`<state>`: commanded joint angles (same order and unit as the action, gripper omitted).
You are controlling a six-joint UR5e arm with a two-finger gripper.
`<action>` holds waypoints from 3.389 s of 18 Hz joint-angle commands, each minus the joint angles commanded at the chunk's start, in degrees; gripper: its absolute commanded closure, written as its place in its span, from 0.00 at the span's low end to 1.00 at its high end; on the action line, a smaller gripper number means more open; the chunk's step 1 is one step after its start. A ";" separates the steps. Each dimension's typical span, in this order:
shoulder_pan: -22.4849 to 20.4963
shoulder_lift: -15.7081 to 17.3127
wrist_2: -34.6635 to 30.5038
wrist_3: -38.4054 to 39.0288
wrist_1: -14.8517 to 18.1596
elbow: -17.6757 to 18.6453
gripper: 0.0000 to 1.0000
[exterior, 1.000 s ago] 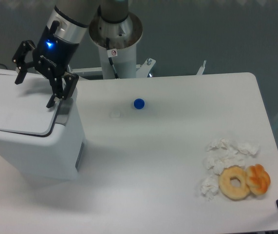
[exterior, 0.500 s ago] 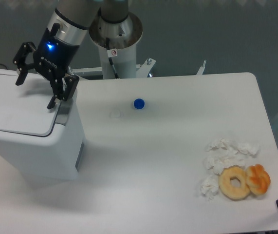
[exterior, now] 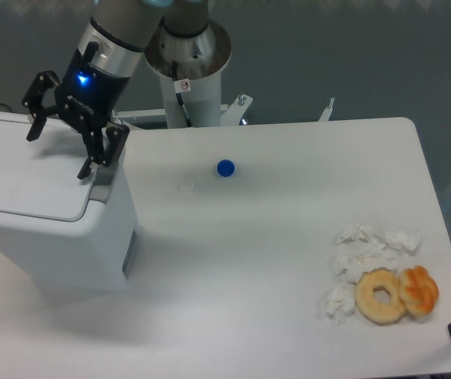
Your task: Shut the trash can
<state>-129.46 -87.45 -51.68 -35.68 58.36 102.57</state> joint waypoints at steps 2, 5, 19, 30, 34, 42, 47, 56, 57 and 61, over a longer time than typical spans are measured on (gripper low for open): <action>0.17 -0.09 -0.09 0.00 0.00 0.00 0.00; 0.18 -0.09 0.00 0.00 0.00 0.00 0.00; -0.09 0.00 0.53 0.00 0.26 -0.09 0.00; -4.74 2.28 0.00 -0.26 0.18 -1.49 0.00; -9.31 3.78 -4.38 -0.35 0.09 -2.37 0.00; -13.36 3.60 -14.40 -11.23 0.26 -4.04 0.00; -14.85 3.25 -20.63 -18.96 0.44 -3.87 0.00; -21.61 6.06 -30.15 -48.04 8.60 -3.52 0.00; -22.75 6.50 -30.15 -50.77 10.01 -3.52 0.00; -26.09 8.43 -30.06 -57.29 15.02 -3.08 0.00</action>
<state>-155.56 -79.02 -81.74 -92.97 73.38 99.49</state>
